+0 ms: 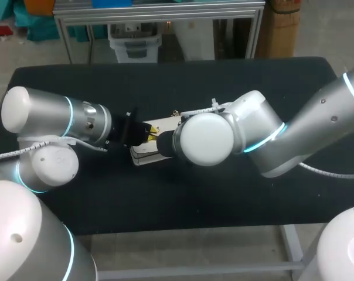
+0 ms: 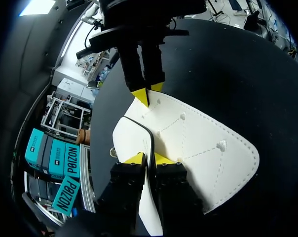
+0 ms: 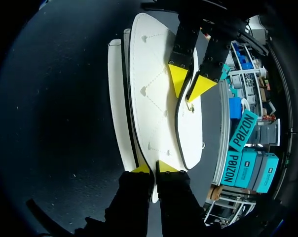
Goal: Pick up the bag, open it, inspect its contents, close it, and place it on the opposite side
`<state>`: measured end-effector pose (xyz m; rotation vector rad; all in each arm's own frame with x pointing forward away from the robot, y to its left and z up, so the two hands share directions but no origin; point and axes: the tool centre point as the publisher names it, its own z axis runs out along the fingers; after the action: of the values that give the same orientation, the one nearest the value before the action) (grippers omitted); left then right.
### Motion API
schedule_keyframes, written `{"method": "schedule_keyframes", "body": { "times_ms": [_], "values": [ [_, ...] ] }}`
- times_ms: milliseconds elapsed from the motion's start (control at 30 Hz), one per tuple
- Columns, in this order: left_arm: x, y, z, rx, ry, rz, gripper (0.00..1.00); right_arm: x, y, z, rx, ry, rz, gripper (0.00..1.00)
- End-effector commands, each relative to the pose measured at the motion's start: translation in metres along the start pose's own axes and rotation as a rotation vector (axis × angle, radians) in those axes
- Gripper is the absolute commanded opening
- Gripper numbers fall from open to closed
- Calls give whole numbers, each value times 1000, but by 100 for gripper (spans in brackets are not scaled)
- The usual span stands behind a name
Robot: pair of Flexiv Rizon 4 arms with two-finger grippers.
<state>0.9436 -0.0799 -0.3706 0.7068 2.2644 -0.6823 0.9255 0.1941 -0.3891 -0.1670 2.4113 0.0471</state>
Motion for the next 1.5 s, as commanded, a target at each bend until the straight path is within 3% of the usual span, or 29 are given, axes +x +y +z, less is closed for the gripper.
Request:
{"method": "schedule_keyframes", "body": {
  "times_ms": [33,200,333,567,933,1067,1300,1333,1367,1400,1500],
  "values": [
    [12,1,4,16,40,27,0,1,-2,4,8,-1,0,0],
    [12,-17,21,80,82,60,0,0,-2,4,12,0,-3,0],
    [11,-26,33,63,97,84,0,0,-1,3,15,0,-4,0],
    [4,-14,40,0,80,59,0,-1,-2,1,13,-6,-2,0],
    [0,19,23,-78,72,-18,0,-1,-5,0,14,-12,5,0],
    [2,20,17,-55,85,-24,0,-1,-5,0,13,-12,5,0],
    [0,12,1,9,7,-38,0,-2,-4,-2,12,-15,3,0],
    [0,9,-3,25,-5,-42,11,-2,-4,-2,12,-16,3,0],
    [0,7,-7,29,-15,-40,37,-2,-4,-2,12,-16,4,0],
    [0,5,-9,22,-29,-37,48,-2,-4,-2,12,-17,4,0],
    [0,0,-15,31,-71,-40,62,-2,-4,-3,13,-17,4,0]
  ]
}}
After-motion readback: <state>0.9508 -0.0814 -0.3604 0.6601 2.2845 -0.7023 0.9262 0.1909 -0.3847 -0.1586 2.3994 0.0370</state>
